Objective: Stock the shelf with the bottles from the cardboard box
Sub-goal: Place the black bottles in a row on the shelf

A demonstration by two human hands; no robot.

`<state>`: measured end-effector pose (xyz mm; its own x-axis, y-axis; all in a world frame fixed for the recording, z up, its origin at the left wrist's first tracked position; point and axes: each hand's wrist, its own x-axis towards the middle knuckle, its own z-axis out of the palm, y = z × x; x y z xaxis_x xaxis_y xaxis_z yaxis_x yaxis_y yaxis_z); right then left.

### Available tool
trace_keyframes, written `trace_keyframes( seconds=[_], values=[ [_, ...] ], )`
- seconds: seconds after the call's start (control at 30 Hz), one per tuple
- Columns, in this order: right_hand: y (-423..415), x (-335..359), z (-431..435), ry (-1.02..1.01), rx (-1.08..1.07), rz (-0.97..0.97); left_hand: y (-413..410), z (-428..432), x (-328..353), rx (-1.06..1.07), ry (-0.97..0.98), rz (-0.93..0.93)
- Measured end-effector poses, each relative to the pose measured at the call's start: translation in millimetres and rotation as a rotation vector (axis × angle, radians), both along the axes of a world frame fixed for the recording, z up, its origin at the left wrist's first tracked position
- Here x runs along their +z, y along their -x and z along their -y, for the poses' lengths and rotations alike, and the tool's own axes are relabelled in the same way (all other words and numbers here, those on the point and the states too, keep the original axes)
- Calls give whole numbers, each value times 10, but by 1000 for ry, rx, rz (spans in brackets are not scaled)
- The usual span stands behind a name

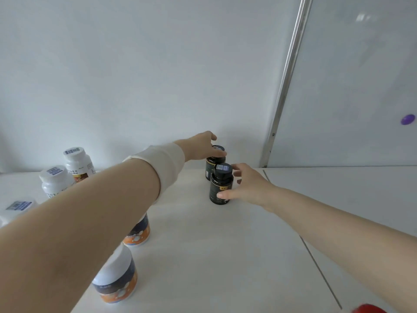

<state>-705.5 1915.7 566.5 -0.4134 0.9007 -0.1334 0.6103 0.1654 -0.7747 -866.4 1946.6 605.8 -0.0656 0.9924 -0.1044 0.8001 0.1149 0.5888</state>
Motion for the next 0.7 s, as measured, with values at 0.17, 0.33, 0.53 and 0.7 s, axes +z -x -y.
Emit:
trace_keyframes(
  seconds=[0.17, 0.33, 0.53, 0.7],
  values=[
    [-171, 334, 237, -153, 17, 173, -47, 439, 450, -7, -83, -242],
    [-239, 708, 794, -403, 92, 312, -176, 1246, 713, 3, -193, -663],
    [-234, 840, 1608, -636, 155, 435, -253, 2441, 727, 113, -249, -1032],
    [44, 848, 2345, -720, 254, 453, -62, 3418, 765, 168, -210, -1247]
  ],
)
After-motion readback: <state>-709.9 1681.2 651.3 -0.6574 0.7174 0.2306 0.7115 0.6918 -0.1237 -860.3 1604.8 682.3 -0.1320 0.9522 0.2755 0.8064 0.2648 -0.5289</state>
